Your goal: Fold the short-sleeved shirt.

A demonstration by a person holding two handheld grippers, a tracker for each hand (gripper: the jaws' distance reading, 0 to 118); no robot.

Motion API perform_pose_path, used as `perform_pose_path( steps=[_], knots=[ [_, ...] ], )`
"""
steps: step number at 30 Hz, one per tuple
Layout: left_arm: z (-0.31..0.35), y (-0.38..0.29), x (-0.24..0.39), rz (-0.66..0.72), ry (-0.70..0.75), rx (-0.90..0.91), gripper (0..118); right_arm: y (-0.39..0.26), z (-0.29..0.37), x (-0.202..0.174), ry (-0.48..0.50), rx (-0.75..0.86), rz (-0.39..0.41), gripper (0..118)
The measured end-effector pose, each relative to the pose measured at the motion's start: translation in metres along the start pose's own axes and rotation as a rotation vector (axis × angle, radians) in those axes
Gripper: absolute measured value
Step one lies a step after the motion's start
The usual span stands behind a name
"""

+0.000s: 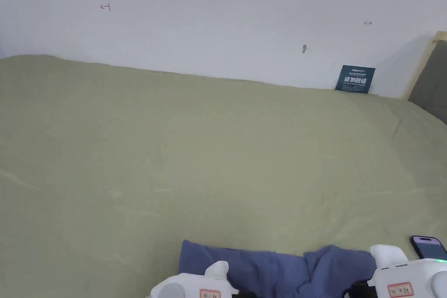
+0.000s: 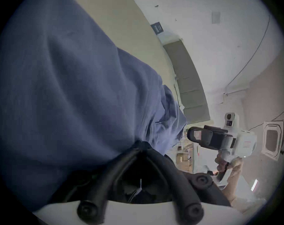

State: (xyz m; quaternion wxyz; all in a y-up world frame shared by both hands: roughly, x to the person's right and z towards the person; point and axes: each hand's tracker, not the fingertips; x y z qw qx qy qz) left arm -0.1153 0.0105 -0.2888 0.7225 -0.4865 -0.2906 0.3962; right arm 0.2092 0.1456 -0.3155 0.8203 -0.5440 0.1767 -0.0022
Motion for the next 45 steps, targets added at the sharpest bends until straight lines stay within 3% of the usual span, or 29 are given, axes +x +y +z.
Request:
perform_pose_path(
  steps=[6,11,14,15,17,19,21,24,29,30,31,32,36,41,43,45],
  knots=[
    [0.105,0.028,-0.007,-0.125,0.012,0.026,0,0.003,0.001,0.0,0.006,0.008,0.006,0],
    [0.173,0.044,-0.053,-0.009,0.115,0.092,0,0.006,-0.005,-0.007,-0.002,-0.013,0.05,0],
    [0.183,0.045,-0.067,0.037,0.072,0.153,5,0.007,-0.003,-0.006,0.015,-0.006,0.031,0],
    [0.184,0.045,-0.07,0.047,0.063,0.179,29,0.007,-0.001,-0.005,0.02,0.0,0.024,0],
    [0.173,0.044,-0.076,0.09,-0.017,0.186,118,0.007,0.003,-0.002,0.013,0.006,0.015,0],
    [0.161,0.036,-0.086,0.136,-0.187,0.197,118,0.007,0.009,0.003,0.0,0.015,0.009,0],
    [0.139,0.032,-0.089,0.191,-0.177,0.154,118,0.006,0.013,0.007,-0.007,0.02,-0.001,0],
    [0.113,0.038,-0.07,0.065,-0.208,0.131,118,0.005,0.015,0.011,-0.016,0.019,-0.008,0],
    [0.096,0.042,-0.037,-0.032,-0.04,0.035,99,0.0,0.015,0.016,-0.025,0.015,-0.032,0],
    [0.096,0.041,-0.035,-0.038,0.038,0.027,77,-0.001,0.015,0.015,-0.022,0.012,-0.031,0],
    [0.099,0.046,-0.04,-0.047,0.124,0.025,14,-0.002,0.014,0.014,-0.022,0.006,-0.022,0],
    [0.105,0.049,-0.043,-0.023,0.163,0.031,10,-0.002,0.013,0.012,-0.029,0.0,-0.013,0],
    [0.136,0.055,-0.044,-0.038,0.11,0.081,10,0.001,0.008,0.006,-0.03,-0.003,-0.008,0],
    [0.226,0.07,-0.041,0.063,0.335,0.14,10,0.014,-0.003,-0.013,-0.01,-0.003,0.027,0],
    [0.269,0.067,-0.033,0.043,0.448,0.22,10,0.021,-0.01,-0.022,0.007,0.002,0.039,0],
    [0.303,0.062,-0.03,0.072,0.471,0.278,10,0.027,-0.017,-0.031,0.035,0.003,0.04,0]
  ],
)
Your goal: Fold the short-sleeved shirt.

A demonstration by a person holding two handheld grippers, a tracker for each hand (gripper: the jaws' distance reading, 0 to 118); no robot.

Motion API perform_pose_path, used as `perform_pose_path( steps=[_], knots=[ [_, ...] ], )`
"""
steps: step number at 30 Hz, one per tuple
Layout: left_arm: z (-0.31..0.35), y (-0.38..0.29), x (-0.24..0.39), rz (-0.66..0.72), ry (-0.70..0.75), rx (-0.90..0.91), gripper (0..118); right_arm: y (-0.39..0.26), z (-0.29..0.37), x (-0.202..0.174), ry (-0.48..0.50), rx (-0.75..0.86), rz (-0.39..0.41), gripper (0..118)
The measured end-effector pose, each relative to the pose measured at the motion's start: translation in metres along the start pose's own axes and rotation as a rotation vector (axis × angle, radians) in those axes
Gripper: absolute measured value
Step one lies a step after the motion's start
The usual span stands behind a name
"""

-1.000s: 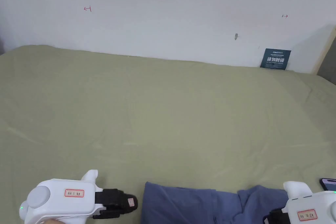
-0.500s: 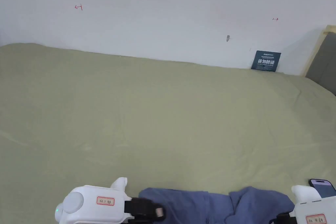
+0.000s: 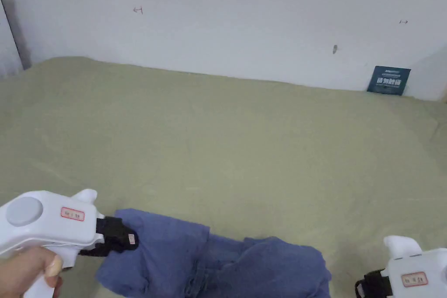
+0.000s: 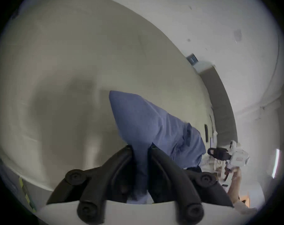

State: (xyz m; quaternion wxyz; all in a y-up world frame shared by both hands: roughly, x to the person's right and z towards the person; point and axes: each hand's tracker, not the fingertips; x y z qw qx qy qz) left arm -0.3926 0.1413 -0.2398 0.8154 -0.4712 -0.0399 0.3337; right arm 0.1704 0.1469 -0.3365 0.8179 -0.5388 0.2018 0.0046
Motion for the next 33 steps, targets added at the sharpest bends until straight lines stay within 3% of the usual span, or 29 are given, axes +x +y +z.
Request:
perform_pose_path(
  steps=[3,8,13,22,24,25,26,27,28,31,33],
  knots=[
    [0.03,0.0,-0.002,-0.005,0.061,0.045,10,0.005,-0.013,-0.014,0.014,-0.009,0.01,0],
    [0.022,-0.015,0.039,-0.004,-0.073,-0.007,10,0.007,-0.026,-0.025,0.025,-0.031,0.014,0],
    [-0.029,-0.026,0.11,-0.088,-0.261,-0.079,10,0.004,-0.022,-0.016,0.016,-0.035,-0.008,0],
    [-0.138,-0.047,0.188,-0.173,-0.333,-0.256,10,-0.005,-0.004,0.011,-0.031,-0.01,-0.055,0],
    [-0.151,-0.049,0.185,-0.138,-0.371,-0.268,24,-0.006,-0.006,0.015,-0.032,-0.011,-0.066,0],
    [-0.156,-0.05,0.179,-0.088,-0.42,-0.286,48,-0.007,-0.007,0.016,-0.035,-0.014,-0.071,0],
    [-0.158,-0.054,0.177,-0.046,-0.457,-0.301,84,-0.008,-0.007,0.017,-0.041,-0.018,-0.077,0],
    [-0.156,-0.056,0.173,-0.021,-0.478,-0.303,99,-0.009,-0.008,0.018,-0.043,-0.02,-0.08,0],
    [-0.151,-0.056,0.167,-0.018,-0.488,-0.275,101,-0.009,-0.008,0.019,-0.041,-0.02,-0.083,0],
    [-0.134,-0.052,0.162,-0.095,-0.43,-0.202,98,-0.008,-0.009,0.017,-0.033,-0.022,-0.085,0],
    [-0.125,-0.05,0.161,-0.164,-0.389,-0.164,68,-0.006,-0.01,0.014,-0.032,-0.02,-0.078,0]
  ],
)
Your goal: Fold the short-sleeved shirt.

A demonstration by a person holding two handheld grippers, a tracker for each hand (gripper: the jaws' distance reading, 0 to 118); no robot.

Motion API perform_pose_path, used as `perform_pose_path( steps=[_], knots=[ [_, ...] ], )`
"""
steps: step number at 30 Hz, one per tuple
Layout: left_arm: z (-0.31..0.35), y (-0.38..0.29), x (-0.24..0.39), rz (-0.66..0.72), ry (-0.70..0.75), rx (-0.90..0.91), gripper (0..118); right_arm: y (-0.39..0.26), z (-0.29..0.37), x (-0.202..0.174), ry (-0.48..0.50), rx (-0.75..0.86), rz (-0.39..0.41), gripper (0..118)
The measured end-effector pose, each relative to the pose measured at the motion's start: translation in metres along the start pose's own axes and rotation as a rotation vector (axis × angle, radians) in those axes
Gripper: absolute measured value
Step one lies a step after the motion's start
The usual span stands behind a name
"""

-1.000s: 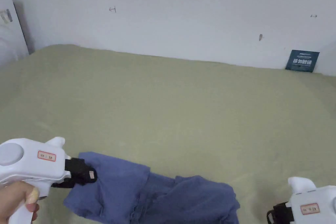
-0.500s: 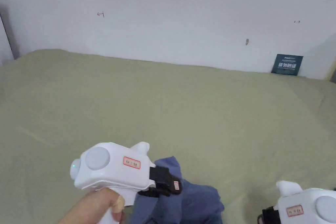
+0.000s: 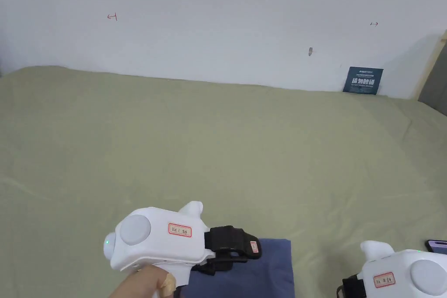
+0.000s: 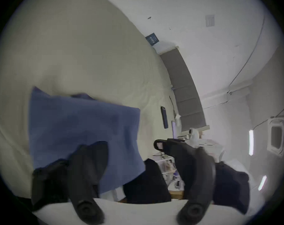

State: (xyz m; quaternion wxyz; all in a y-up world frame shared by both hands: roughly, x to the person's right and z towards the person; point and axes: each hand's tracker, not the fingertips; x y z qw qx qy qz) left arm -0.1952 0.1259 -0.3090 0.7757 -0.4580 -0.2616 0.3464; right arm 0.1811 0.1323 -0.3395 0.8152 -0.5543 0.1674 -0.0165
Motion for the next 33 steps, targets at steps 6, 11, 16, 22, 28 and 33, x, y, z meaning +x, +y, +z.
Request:
perform_pose_path(
  steps=[6,11,16,22,28,33],
  knots=[
    [-0.015,-0.004,0.005,-0.045,0.0,-0.014,5,0.001,0.0,-0.01,0.026,0.011,0.008,0],
    [-0.075,-0.025,0.0,-0.045,-0.059,-0.087,2,-0.004,-0.003,-0.014,0.033,0.0,0.02,0],
    [-0.136,-0.065,-0.039,0.172,0.002,-0.19,0,-0.008,-0.003,-0.014,0.023,-0.012,0.017,0],
    [-0.088,-0.048,-0.022,0.101,-0.045,-0.119,0,-0.003,0.0,-0.024,0.015,-0.022,0.041,0],
    [0.024,-0.014,-0.051,0.015,-0.014,0.063,0,0.026,-0.001,-0.067,0.192,0.01,0.055,0],
    [0.078,-0.011,-0.094,0.09,0.068,0.119,0,0.042,-0.043,-0.102,0.255,-0.068,0.072,0]
  ],
)
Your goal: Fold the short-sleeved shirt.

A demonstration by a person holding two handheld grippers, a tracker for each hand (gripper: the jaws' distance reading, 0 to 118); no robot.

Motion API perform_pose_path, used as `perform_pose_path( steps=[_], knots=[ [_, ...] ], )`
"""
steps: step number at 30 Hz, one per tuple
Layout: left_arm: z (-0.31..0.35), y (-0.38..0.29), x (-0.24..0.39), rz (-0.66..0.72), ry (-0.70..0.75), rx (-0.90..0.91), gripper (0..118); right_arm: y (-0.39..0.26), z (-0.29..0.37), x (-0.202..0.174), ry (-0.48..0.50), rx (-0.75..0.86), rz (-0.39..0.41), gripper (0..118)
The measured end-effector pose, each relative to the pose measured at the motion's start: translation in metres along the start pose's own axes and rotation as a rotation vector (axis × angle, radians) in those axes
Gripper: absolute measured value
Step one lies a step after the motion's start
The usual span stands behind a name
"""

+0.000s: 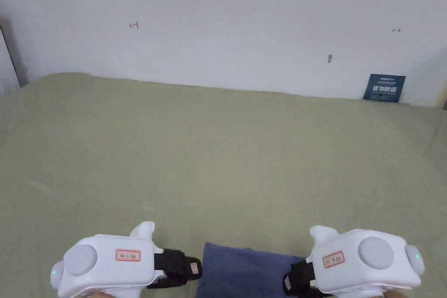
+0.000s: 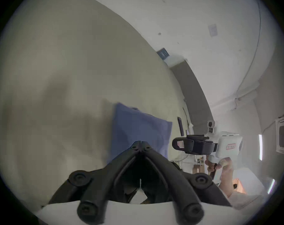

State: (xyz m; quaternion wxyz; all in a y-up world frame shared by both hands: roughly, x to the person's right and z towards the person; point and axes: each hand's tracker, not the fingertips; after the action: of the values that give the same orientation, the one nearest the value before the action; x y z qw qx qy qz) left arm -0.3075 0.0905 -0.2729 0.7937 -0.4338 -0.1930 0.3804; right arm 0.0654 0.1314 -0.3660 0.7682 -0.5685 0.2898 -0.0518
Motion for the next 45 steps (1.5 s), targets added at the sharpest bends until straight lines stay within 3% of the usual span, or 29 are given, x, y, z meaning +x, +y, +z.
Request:
perform_pose_path(
  steps=[1,4,5,6,7,8,10,11,13,15,17,22,24,26,27,28,36,45],
  knots=[
    [0.006,-0.001,-0.01,0.02,0.003,0.006,0,0.001,-0.012,0.001,0.013,-0.035,-0.008,0],
    [0.011,-0.006,-0.031,0.074,-0.022,-0.005,1,-0.009,-0.05,0.016,-0.08,-0.134,-0.047,0],
    [0.01,-0.008,-0.034,0.078,-0.028,-0.01,13,-0.013,-0.051,0.023,-0.037,-0.099,-0.077,0],
    [0.009,-0.009,-0.038,0.074,-0.022,-0.009,42,-0.013,-0.045,0.029,0.025,-0.051,-0.132,0],
    [0.007,-0.01,-0.04,0.067,-0.019,-0.014,42,-0.014,-0.04,0.033,0.035,-0.065,-0.168,0],
    [0.002,-0.01,-0.044,0.062,-0.024,-0.022,55,-0.014,-0.037,0.034,0.033,-0.066,-0.149,0],
    [-0.007,-0.009,-0.048,0.056,-0.071,-0.042,115,-0.015,-0.038,0.033,0.027,-0.065,-0.101,0],
    [-0.012,-0.004,-0.053,0.061,-0.153,-0.023,118,-0.014,-0.038,0.032,0.028,-0.065,-0.101,0],
    [-0.028,-0.001,-0.051,0.132,-0.228,-0.066,118,-0.013,-0.039,0.034,0.033,-0.068,-0.108,0],
    [-0.047,0.002,-0.051,0.155,-0.2,-0.126,118,-0.013,-0.038,0.036,0.044,-0.07,-0.113,0],
    [-0.056,-0.009,-0.039,0.083,-0.291,-0.11,118,-0.014,-0.037,0.037,0.053,-0.064,-0.113,0],
    [-0.087,-0.017,-0.02,-0.037,-0.307,-0.209,116,-0.018,-0.033,0.04,0.077,-0.037,-0.138,0],
    [-0.092,-0.023,-0.014,-0.066,-0.239,-0.222,94,-0.02,-0.032,0.038,0.074,-0.033,-0.15,0],
    [-0.093,-0.024,-0.02,-0.083,-0.099,-0.189,25,-0.021,-0.03,0.034,0.054,-0.021,-0.136,0],
    [-0.09,-0.024,-0.026,-0.03,-0.106,-0.181,25,-0.021,-0.029,0.031,0.053,-0.015,-0.127,0],
    [-0.088,-0.023,-0.032,0.04,-0.221,-0.183,25,-0.02,-0.028,0.027,0.051,-0.015,-0.127,0],
    [-0.024,0.0,-0.056,-0.032,-0.125,-0.124,25,-0.008,-0.03,-0.037,0.049,0.031,-0.04,0],
    [0.111,0.055,-0.132,-0.029,0.015,-0.051,25,0.022,-0.087,-0.165,0.088,0.049,0.04,0]
  ],
)
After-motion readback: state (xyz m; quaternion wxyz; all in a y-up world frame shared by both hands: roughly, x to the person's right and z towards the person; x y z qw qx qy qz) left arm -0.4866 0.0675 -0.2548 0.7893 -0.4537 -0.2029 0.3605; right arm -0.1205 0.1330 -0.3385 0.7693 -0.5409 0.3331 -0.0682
